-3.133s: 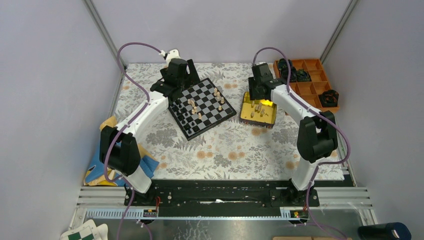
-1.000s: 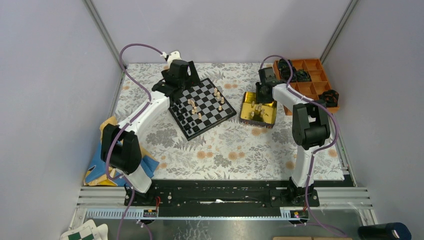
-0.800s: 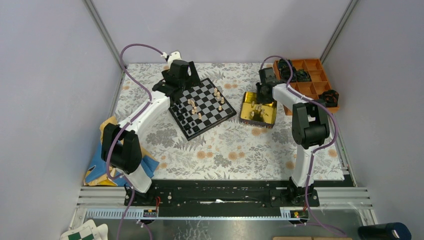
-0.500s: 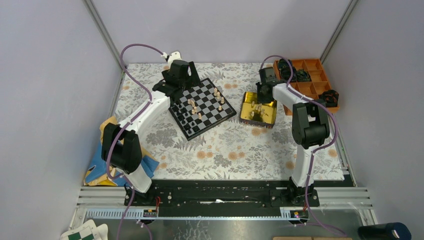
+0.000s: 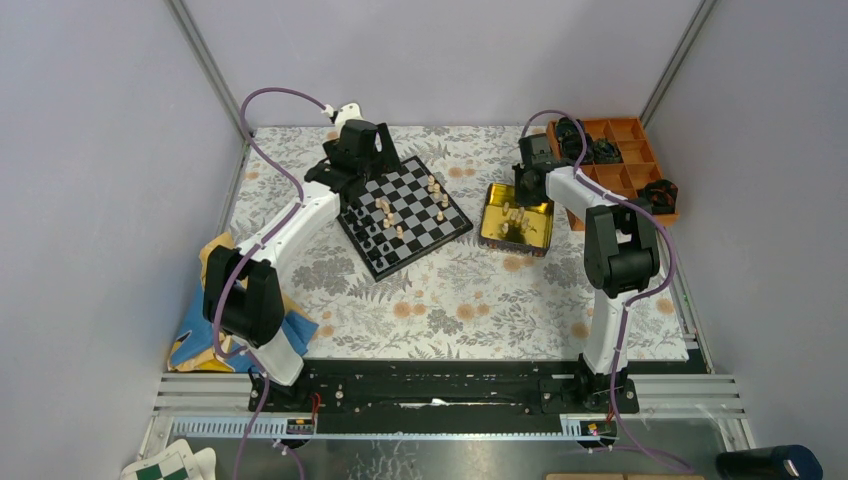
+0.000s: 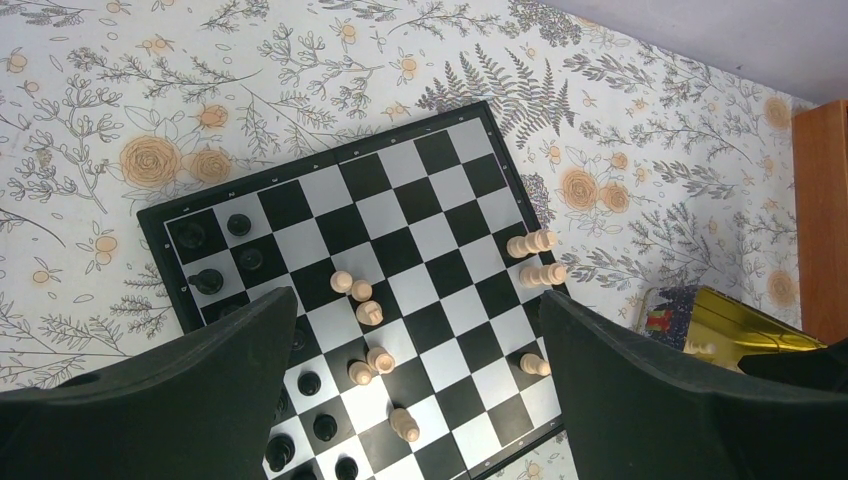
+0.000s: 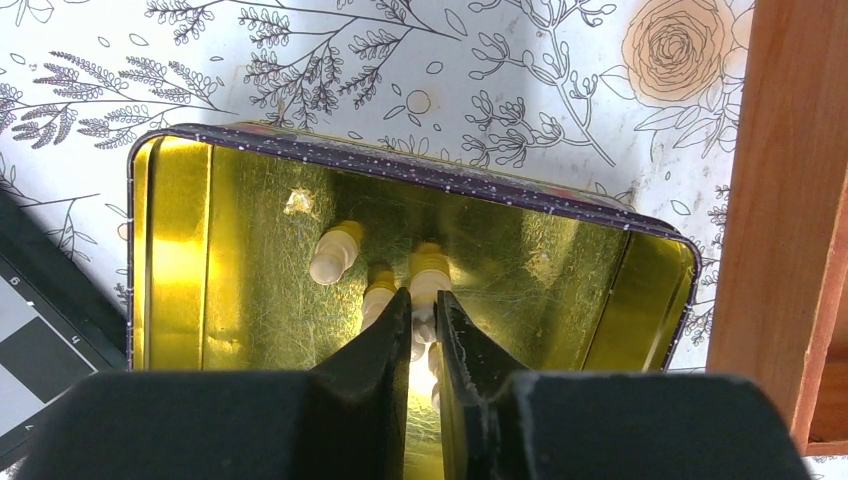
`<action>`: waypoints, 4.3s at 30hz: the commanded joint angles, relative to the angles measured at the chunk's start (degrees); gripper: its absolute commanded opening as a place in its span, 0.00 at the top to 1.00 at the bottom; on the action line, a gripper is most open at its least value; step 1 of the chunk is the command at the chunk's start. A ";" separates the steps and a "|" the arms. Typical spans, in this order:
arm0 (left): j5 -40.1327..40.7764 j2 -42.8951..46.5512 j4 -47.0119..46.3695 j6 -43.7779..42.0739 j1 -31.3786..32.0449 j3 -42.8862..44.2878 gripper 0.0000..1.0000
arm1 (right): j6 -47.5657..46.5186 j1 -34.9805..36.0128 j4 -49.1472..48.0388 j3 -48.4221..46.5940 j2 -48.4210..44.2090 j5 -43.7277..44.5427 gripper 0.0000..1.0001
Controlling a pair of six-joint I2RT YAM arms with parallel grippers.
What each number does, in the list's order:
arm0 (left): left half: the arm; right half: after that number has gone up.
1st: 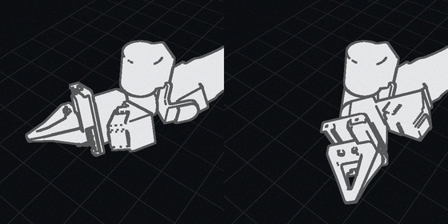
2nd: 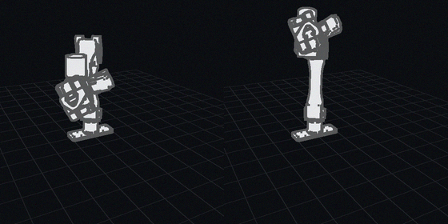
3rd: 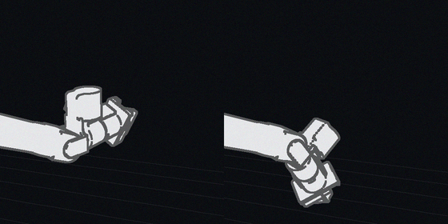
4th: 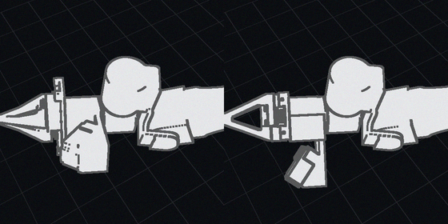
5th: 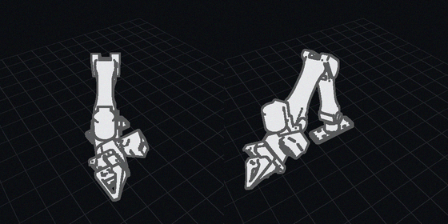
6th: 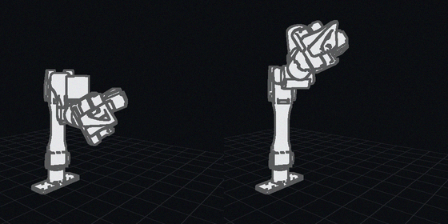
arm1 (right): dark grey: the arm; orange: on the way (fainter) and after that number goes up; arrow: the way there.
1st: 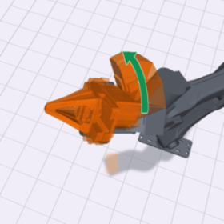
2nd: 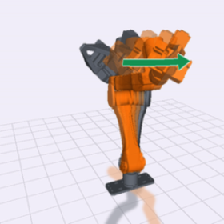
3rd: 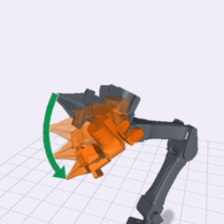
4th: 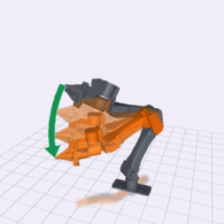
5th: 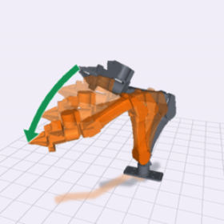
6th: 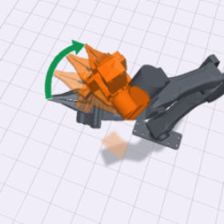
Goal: Set up the chess pieces on the board
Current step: Pick up the chess piece from the storage box, then place the chess piece on the chessboard.
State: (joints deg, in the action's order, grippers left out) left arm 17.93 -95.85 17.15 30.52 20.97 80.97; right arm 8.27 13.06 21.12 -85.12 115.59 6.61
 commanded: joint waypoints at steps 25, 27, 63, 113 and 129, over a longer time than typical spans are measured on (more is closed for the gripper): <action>-0.01 1.10 -1.50 0.18 -0.41 -1.07 0.01 | -0.12 -0.23 -0.78 -1.22 -6.76 2.18 1.00; -0.05 1.19 -1.50 0.28 -0.41 -1.23 0.01 | -0.06 -0.23 -0.30 -1.76 -7.35 1.77 1.00; 0.42 4.18 -1.50 1.21 -0.43 -3.27 0.01 | -0.19 18.15 8.92 -20.74 1.40 0.25 1.00; -0.14 2.25 -1.71 0.92 -0.67 -2.75 0.01 | -1.04 19.95 5.73 -23.25 11.13 -2.39 1.00; -0.35 1.50 -1.75 1.03 -0.78 -2.80 0.01 | -1.24 19.95 5.82 -22.90 12.03 -2.92 0.74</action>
State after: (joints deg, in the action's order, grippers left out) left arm 17.76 -93.84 17.12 31.40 20.82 77.93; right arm 7.70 32.36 27.51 -106.17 127.70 4.80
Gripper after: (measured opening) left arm 0.989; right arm 0.221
